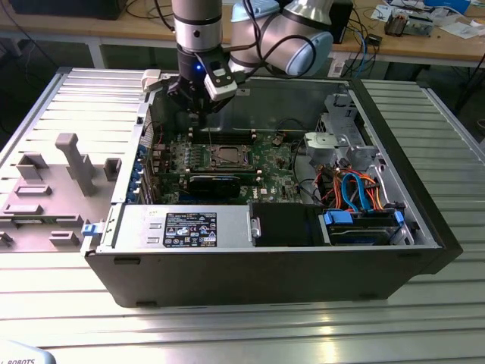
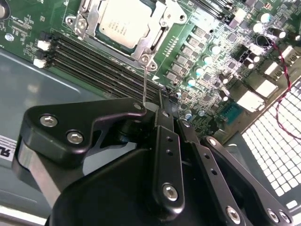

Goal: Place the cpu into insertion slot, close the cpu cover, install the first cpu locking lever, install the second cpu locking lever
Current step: 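Install the first cpu locking lever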

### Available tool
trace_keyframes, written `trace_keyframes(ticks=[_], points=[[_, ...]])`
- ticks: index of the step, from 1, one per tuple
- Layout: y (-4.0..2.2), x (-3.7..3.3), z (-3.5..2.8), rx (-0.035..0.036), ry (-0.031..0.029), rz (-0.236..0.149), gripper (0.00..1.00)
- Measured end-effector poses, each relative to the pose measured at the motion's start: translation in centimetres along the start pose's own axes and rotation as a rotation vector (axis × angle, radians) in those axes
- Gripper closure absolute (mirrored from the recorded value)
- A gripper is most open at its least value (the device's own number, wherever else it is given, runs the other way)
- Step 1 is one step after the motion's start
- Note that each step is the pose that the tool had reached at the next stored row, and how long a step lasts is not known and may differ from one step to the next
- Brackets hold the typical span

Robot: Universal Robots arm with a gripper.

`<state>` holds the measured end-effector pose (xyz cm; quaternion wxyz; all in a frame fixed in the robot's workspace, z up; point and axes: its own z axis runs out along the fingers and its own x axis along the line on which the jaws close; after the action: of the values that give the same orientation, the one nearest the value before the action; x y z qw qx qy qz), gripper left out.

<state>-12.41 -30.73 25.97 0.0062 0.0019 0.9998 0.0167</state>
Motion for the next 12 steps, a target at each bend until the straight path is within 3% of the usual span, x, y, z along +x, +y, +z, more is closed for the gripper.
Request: trace_keyframes(ticks=[12], points=[[0.00,-0.41,0.06,0.0000,0.0001,-0.002,0.89]])
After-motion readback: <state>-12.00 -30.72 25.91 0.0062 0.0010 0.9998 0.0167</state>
